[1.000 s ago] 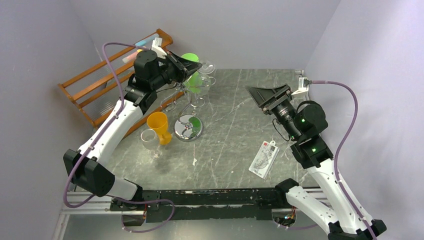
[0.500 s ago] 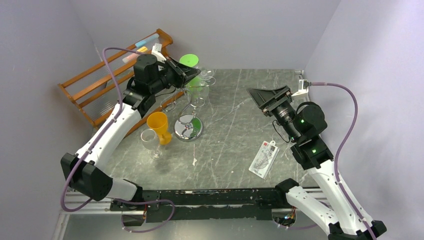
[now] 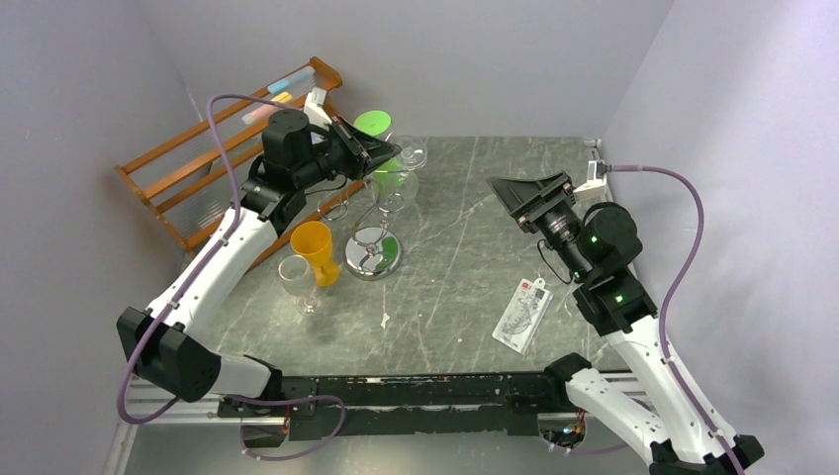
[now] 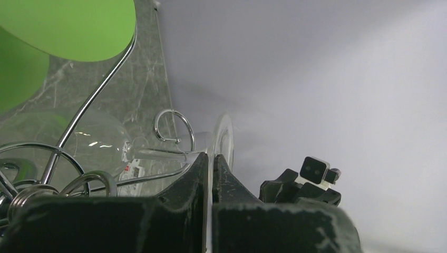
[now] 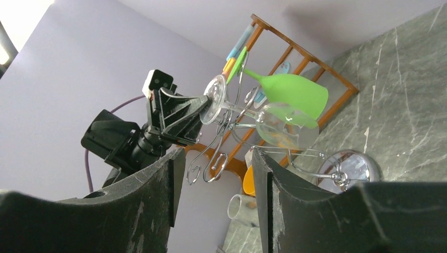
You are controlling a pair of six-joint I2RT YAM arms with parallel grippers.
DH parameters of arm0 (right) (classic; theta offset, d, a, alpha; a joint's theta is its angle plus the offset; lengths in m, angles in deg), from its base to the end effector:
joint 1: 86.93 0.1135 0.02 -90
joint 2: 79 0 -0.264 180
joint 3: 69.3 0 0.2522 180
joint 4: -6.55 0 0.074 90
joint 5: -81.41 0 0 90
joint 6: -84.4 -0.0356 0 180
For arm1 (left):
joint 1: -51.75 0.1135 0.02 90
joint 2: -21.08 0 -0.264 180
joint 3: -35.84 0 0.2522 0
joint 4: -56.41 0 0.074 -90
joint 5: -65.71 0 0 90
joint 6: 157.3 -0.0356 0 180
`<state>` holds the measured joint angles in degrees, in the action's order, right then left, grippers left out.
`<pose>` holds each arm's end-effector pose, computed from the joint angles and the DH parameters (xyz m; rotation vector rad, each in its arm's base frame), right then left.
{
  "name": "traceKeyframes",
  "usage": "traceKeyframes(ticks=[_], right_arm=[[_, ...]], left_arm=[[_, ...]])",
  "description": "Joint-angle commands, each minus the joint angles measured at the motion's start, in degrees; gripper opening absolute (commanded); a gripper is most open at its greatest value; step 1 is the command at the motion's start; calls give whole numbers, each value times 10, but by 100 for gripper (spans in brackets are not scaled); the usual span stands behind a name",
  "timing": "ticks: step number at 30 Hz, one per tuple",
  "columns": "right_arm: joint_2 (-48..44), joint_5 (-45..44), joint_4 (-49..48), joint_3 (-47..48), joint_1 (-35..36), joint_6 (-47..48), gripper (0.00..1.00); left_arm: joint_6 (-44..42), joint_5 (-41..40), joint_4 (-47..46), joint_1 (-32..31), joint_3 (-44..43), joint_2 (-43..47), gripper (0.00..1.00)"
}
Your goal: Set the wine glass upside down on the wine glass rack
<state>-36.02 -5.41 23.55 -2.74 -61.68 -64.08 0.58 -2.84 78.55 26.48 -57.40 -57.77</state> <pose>0.1500 0.0729 0.4069 0.4043 1.5269 1.2148 0.2833 -0.1481 0.4207 -0.4027 1.9083 -1.4707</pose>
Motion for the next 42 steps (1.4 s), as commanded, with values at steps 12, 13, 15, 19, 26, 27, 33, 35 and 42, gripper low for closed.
traceKeyframes(ticks=[12,13,15,19,26,27,33,35,42], right_arm=[[-21,-30,4,-22,1,-16,51],[-22,-30,5,-22,1,-15,51],[-23,-30,10,-21,1,-14,51],[-25,-44,10,-23,2,-13,51],[-25,-45,8,-25,2,-14,51],[-25,-45,9,-25,2,-14,51],[-26,-49,8,-29,2,-15,51],[-26,-50,9,-29,1,-15,51],[-26,-52,13,-29,2,-14,51]], left_arm=[[-26,35,-36,-22,-26,-5,5],[-28,31,-37,-26,-27,-8,5],[-20,30,-52,-30,-22,-11,5],[-21,15,-51,-34,-28,-19,5],[-26,-4,-44,-36,-52,-41,5],[-26,-4,-42,-36,-56,-45,5],[-37,-41,-27,-36,-72,-56,5],[-39,-51,-21,-36,-79,-62,5],[-48,-87,-5,-37,-76,-65,6]])
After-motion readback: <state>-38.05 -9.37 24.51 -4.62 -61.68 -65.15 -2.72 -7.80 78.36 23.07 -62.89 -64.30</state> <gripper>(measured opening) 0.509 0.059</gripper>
